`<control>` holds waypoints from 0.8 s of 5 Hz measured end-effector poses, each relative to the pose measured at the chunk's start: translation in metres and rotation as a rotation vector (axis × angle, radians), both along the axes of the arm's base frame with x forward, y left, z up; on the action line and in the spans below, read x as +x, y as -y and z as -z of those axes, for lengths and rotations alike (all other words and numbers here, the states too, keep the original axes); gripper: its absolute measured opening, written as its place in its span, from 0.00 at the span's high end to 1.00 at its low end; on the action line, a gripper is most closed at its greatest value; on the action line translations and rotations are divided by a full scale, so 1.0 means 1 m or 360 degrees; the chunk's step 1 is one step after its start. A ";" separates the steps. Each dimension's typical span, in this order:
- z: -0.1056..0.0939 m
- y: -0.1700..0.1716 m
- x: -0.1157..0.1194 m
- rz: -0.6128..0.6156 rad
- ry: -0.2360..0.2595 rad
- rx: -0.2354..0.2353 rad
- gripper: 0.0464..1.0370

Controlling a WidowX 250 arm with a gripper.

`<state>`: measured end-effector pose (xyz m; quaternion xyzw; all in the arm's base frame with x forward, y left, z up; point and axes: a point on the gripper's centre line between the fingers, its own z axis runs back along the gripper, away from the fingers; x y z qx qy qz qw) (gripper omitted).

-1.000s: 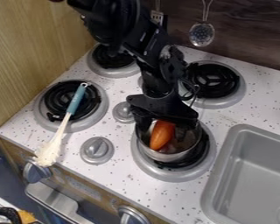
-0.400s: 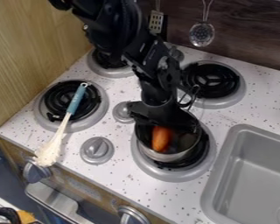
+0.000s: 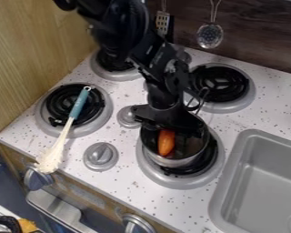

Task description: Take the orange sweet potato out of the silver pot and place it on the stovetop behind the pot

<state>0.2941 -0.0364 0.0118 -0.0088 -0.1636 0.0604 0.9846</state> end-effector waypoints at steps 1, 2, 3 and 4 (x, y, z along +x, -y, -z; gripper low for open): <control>-0.007 0.007 -0.003 -0.0028 -0.0002 -0.0013 0.42; -0.032 0.008 0.004 -0.0047 0.0042 -0.0006 0.42; -0.045 0.006 0.008 -0.0061 0.0046 0.0012 0.42; -0.059 0.002 0.018 -0.0010 0.0110 0.0085 0.42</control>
